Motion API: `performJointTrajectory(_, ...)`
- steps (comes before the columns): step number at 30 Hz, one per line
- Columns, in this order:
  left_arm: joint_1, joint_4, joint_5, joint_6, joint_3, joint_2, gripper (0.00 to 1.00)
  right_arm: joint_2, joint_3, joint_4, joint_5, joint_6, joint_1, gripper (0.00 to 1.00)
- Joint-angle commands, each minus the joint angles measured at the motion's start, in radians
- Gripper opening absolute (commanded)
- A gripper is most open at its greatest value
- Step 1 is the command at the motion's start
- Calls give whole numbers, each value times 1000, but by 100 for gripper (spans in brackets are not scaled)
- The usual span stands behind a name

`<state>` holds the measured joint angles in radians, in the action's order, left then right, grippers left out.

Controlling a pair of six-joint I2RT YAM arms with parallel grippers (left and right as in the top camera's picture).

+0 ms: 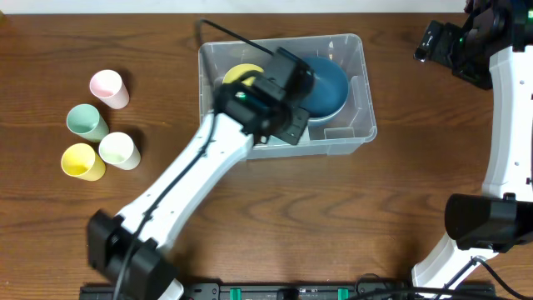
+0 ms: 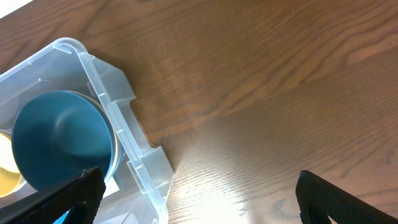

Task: Pack container
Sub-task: 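Carry the yellow cup into the bin and release it beside the bowls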

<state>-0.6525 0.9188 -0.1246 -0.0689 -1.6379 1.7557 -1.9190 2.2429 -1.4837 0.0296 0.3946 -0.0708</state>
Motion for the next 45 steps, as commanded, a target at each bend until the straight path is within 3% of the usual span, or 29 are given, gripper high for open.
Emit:
performJointTrajectory(1,-10,-5,5,35,-4,67,6,27,1,-1,0,12,-1,99)
performJointTrajectory(20,-3,-45,113,36,-4,138,6,27,1,-1,0,12,-1,99)
performJointTrajectory(22,-3,-45,118,35,-4,138,14,27,1,-1,0,12,-1,99)
performJointTrajectory(24,-3,-45,120,36,-4,138,39,27,1,-1,0,12,-1,99)
performJointTrajectory(26,-3,-41,157,35,-5,137,53,27,1,-1,0,12,-1,99)
performJointTrajectory(37,92,92,223,21,-124,-32,55,27,1,-1,0,12,-1,99)
performJointTrajectory(45,353,129,223,-43,-138,-240,54,27,1,-1,0,12,-1,99)
